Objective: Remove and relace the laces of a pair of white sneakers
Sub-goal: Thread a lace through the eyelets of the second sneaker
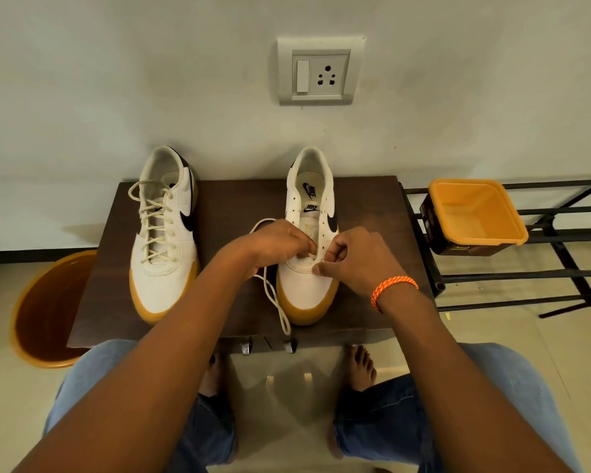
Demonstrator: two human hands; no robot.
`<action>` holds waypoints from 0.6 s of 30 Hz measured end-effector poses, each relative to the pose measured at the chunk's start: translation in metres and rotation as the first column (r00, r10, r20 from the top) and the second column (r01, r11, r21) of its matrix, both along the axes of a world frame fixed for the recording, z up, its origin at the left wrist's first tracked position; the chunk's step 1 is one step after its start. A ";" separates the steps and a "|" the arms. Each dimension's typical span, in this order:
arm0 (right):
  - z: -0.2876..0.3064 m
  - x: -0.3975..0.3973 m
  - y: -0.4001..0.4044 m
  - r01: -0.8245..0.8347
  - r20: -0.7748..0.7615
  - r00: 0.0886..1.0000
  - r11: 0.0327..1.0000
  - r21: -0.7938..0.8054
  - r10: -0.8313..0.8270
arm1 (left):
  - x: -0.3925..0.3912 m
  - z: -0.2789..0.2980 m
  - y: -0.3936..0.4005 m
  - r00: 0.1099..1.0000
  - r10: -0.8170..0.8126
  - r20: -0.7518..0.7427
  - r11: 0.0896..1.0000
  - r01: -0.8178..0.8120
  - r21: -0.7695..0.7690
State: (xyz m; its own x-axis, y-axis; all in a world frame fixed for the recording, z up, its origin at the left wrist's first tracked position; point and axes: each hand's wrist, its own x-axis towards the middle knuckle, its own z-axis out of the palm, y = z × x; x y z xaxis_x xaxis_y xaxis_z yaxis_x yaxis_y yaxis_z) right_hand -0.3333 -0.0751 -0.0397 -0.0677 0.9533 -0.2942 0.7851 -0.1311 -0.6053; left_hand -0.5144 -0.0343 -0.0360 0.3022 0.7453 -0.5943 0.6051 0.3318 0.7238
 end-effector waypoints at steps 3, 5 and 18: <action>-0.001 -0.002 0.000 -0.014 0.032 0.999 0.997 0.072 0.012 | -0.006 -0.002 0.002 0.995 -0.099 -0.019 0.994 0.099 0.034; -0.001 0.000 0.000 -0.019 0.044 0.999 0.993 0.119 0.013 | -0.007 -0.006 -0.001 0.981 -0.177 -0.083 0.980 0.183 0.075; 0.047 0.029 0.014 0.422 -0.574 0.795 0.858 0.294 -0.194 | -0.003 -0.009 -0.012 0.907 -0.151 -0.393 0.872 0.309 0.380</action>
State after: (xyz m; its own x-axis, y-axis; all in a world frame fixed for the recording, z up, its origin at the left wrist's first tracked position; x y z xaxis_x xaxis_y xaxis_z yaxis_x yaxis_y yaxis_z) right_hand -0.3042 -0.0614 0.0069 0.2199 0.9710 0.0943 0.3056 0.0233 -0.9519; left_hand -0.5177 -0.0466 -0.0455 0.3354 0.8812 -0.3331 0.8579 -0.1395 0.4946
